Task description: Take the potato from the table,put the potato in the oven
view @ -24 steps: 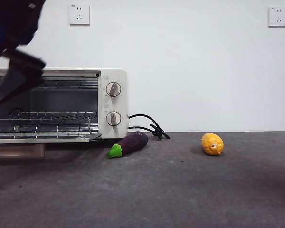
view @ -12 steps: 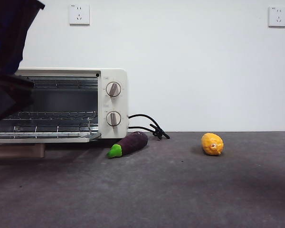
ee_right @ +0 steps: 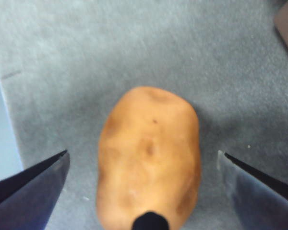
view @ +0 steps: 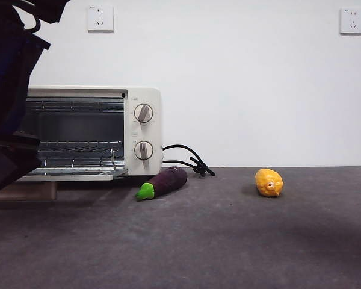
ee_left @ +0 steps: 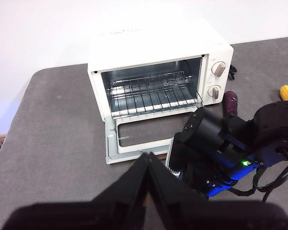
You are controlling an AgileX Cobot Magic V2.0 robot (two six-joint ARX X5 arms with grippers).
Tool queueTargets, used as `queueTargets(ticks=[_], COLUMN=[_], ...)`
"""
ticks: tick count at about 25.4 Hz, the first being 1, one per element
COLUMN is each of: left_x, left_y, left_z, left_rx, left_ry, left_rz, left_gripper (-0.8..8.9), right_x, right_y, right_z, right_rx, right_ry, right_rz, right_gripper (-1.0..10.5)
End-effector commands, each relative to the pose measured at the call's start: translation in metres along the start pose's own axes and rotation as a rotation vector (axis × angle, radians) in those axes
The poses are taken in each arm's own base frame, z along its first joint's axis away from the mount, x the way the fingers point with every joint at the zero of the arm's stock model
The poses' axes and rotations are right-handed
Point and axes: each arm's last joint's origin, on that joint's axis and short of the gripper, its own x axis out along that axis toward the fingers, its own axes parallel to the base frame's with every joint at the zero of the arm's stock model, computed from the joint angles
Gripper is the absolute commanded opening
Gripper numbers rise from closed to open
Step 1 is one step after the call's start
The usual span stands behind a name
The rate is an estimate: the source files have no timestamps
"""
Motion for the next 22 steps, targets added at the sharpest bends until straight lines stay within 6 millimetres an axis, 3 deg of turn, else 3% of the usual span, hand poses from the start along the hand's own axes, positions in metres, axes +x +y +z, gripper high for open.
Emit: queueTargets(ticks=[1,9,13,17,22], left_x=[-0.0007,-0.0006,-0.0006,-0.0006,-0.0005], left_y=[0.0003,0.0004,0.0004,0.0005,0.0009], left_z=[-0.0010,-0.0011,-0.0011,-0.0010,-0.0010], left_rx=[0.015,0.015,0.016,0.016,0.021], left_ry=[-0.008,-0.008,-0.008,-0.008,-0.009], left_rz=[-0.009,-0.011,-0.011,-0.012,-0.024], left_gripper=[-0.05,-0.05,-0.05,-0.05,-0.05], right_x=[0.0105,0.0194,0.0195,0.0195,0.0194], right_y=[0.0035,0.0036,0.0034,0.0034,0.0029], right_z=[-0.0043,-0.0094,-0.0095,-0.0093,-0.0101], right_rx=[0.007,0.025,0.044,0.049,0.078], right_ry=[0.021,0.050,0.051,0.049,0.057], right_rz=[0.010,0.005,-0.002,0.004,0.004], right_gripper=[6.6,6.3,3.6,-0.3,-0.1])
